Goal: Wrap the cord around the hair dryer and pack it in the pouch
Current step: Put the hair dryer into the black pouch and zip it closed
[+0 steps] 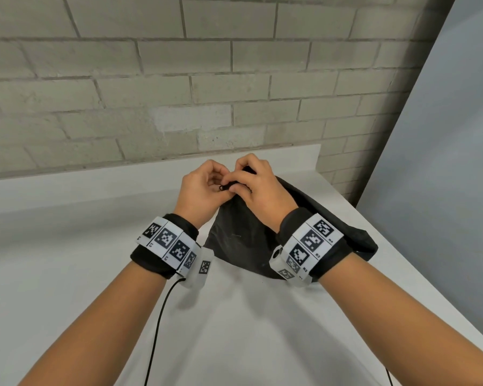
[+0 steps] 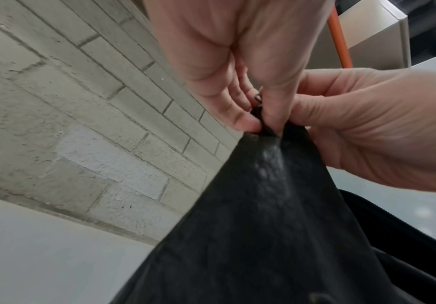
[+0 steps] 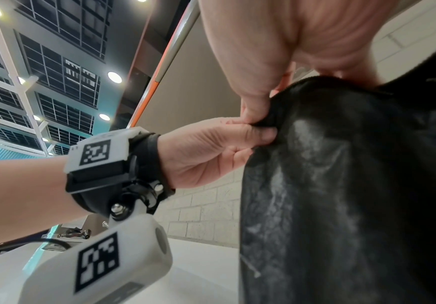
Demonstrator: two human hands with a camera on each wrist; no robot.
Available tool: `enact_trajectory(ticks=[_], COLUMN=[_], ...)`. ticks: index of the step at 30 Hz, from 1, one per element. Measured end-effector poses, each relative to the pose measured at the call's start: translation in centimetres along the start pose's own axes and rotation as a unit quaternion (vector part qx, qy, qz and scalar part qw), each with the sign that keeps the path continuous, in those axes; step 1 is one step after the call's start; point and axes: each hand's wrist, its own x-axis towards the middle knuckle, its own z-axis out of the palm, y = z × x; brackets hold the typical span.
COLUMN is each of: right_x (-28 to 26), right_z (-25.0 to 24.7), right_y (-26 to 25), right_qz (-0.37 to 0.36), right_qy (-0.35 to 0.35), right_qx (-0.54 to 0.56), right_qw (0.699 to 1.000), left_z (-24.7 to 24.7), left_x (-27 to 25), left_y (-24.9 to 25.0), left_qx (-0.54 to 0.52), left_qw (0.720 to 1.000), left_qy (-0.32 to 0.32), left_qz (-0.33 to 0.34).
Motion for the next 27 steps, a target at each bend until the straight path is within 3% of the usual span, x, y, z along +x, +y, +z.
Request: enact_trajectory(ticks=[11,18,22,27], right_x=[-0.1,0.4,0.1,-0.1], right_z=[0.0,0.3,0.3,-0.3], right_y=[-0.7,0.3,0.2,0.2], right_qz=[0.027,-0.013,-0.033,0.011], right_qy=[-0.044,-0.085,-0.038,-0.057], right_qx=[-0.107,-0.177,-0.105,-0.041], right_qw=[0.993,0.98,0.993,0.997], left_z=[0.9,0.7,0.7,0.9], left_x=[0.4,0.3,0.2,0.2], left_y=[0.0,-0.5,-0.7,-0.7], left_qx=[-0.013,-0.003,-0.009,-0.028], left_qw=[1.0,1.0,1.0,0.999], left_qy=[0.02,0.016,0.008,0.017], left_qz=[0.011,0.017,0.008,0.029])
